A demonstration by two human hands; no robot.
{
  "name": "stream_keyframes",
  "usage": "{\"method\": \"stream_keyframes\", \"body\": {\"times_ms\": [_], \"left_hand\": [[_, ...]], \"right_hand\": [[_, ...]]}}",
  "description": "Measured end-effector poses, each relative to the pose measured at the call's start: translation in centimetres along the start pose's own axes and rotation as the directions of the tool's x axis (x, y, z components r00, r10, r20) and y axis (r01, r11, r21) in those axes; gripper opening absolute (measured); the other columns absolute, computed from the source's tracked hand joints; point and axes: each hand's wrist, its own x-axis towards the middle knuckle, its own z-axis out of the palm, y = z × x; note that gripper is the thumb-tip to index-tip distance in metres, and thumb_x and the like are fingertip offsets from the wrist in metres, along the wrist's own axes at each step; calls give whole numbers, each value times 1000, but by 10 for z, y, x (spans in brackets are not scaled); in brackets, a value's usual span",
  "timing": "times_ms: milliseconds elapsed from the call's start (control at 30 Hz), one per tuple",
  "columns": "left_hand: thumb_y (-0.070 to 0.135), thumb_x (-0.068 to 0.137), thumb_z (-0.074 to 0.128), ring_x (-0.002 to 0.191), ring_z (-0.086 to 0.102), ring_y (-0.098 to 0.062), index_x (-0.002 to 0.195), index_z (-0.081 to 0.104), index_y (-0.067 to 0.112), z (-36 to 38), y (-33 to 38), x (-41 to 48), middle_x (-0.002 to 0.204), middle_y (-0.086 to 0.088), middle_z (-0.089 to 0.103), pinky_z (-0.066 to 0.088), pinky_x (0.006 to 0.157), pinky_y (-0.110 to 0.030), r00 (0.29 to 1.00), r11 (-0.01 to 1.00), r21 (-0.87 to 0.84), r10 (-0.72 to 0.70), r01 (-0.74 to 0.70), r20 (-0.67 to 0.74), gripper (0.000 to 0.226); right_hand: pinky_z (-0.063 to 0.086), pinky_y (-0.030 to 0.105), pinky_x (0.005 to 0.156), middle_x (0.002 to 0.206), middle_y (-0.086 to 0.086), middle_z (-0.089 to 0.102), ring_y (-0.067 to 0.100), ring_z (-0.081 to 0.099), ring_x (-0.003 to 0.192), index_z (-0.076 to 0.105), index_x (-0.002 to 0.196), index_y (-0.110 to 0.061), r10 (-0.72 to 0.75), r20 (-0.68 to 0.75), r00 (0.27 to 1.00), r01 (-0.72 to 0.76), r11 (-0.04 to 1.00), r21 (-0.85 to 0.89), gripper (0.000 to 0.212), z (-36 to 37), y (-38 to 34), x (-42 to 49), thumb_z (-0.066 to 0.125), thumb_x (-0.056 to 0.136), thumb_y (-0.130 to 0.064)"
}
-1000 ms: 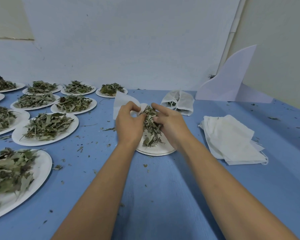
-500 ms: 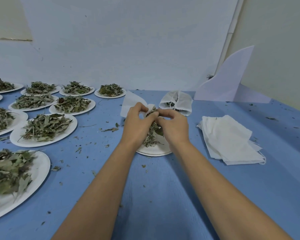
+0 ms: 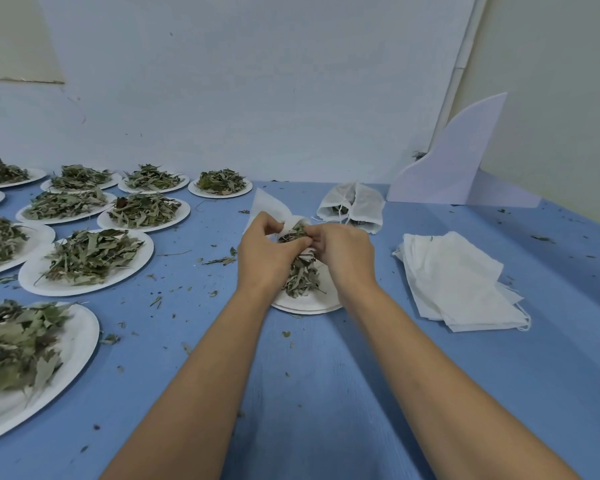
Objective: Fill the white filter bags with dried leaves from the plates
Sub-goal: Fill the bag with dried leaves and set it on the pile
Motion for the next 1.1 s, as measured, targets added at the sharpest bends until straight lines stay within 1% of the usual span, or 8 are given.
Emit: {"method": "stream_keyframes", "body": {"times_ms": [67, 133, 233, 333, 433, 633, 833, 1100], "left_hand": [[21, 69, 82, 76, 55, -8, 71, 43, 25, -1, -2, 0, 89, 11, 57, 47, 64, -23, 1000, 1000, 13, 1, -1, -13, 39], [20, 70, 81, 80, 58, -14, 72, 44, 23, -1, -3, 1, 91, 7, 60, 49, 69, -30, 1000, 1000, 24, 5, -4, -18, 37], [23, 69, 81, 75, 56, -12, 74, 46, 24, -2, 0, 1, 83, 8, 56, 46, 62, -25, 999, 999, 22, 27, -26, -44, 36], [22, 69, 82, 78, 60, -15, 74, 47, 23, -3, 3, 0, 83, 8, 59, 50, 65, -28, 999, 1000, -5, 23, -23, -29, 36], [18, 69, 81, 82, 63, -16, 72, 47, 22, -2, 4, -2, 87, 7, 64, 55, 74, -37, 1000, 999, -29, 21, -20, 21, 35], [12, 69, 81, 74, 60, -10, 71, 50, 17, -3, 4, -2, 77, 10, 61, 54, 74, -36, 997, 998, -56, 32, -28, 63, 31], [12, 72, 77, 75, 56, -4, 69, 48, 20, -5, 5, 5, 83, 9, 63, 42, 63, -13, 993, 999, -51, -11, 5, -116, 30], [5, 78, 67, 59, 44, -8, 65, 46, 19, 0, 6, 3, 70, 7, 51, 34, 48, -9, 961, 997, -8, -76, 77, -264, 28]], "right_hand": [[52, 42, 90, 85, 10, 74, 28, 67, 93, 72, 63, -21, 17, 44, 999, -16, 1000, -4, 23, -3, 2, 4, 56, 76, -10], [55, 25, 77, 77, 4, 75, 18, 70, 83, 73, 65, -21, 65, 112, 992, -75, 993, 86, 31, -8, 2, 8, 50, 75, -3], [53, 17, 72, 75, -1, 74, 9, 69, 76, 70, 71, -16, 53, 127, 991, -73, 985, 159, 26, -16, 1, 13, 51, 80, -2], [43, 7, 76, 85, -12, 67, 6, 62, 89, 68, 85, -22, -160, -13, 987, 158, 983, -95, 14, -19, 7, 17, 59, 85, -11], [38, 2, 75, 96, -11, 66, 3, 59, 96, 70, 107, -19, -299, 15, 954, 293, 924, -247, 21, -18, 10, 19, 64, 87, -16], [39, 22, 80, 99, -2, 65, 14, 57, 98, 67, 98, -12, -474, 38, 880, 427, 753, -502, 14, -15, 14, 17, 54, 94, -16], [34, 27, 77, 99, -3, 48, 14, 40, 101, 50, 93, -14, -519, 227, 824, 552, 644, -530, 8, -5, 13, 9, 43, 96, -11], [34, 17, 70, 83, -9, 49, 10, 44, 83, 49, 76, -23, -243, 355, 903, 341, 907, -245, 22, -4, 7, 4, 50, 93, -8]]}}
